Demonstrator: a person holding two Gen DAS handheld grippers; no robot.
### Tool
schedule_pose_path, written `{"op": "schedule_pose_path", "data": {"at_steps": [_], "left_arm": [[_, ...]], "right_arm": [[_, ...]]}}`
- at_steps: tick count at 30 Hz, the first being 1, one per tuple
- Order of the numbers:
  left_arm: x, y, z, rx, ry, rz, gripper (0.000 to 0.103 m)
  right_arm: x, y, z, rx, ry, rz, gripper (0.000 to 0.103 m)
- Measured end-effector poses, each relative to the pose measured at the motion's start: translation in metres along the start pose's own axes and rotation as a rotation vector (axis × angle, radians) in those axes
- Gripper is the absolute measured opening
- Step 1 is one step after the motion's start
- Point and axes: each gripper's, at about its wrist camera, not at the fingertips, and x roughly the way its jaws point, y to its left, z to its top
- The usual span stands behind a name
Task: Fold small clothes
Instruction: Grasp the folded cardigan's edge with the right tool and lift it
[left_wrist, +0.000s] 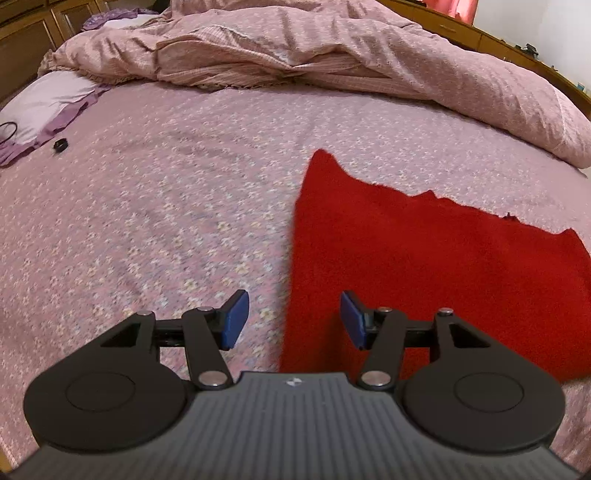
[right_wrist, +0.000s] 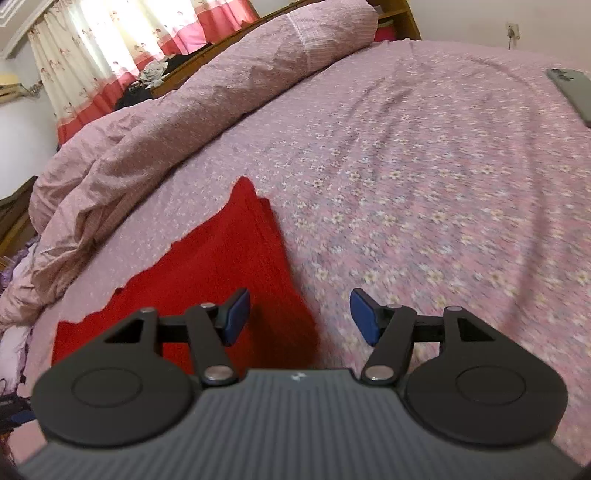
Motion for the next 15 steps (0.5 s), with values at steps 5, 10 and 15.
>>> {"op": "schedule_pose_path", "data": {"at_steps": [5,10,15], "left_arm": [[0.001,0.009,-0.01,-0.038,0.008,-0.008,0.063],[-0.002,0.01,-0.011,-0.053,0.008,-0.019,0.063],[-0.005,0.011,-0.017,-0.058,0.018,-0.025,0.064]], "right_arm": [[-0.006,-0.001,-0.011,0.086,0.074,0.057,0.065],[0.009,0.011,-0.02,0.132,0.107,0.074,0.067],[0.024,0.012,-0.024,0.161,0.109,0.072,0.068]]}}
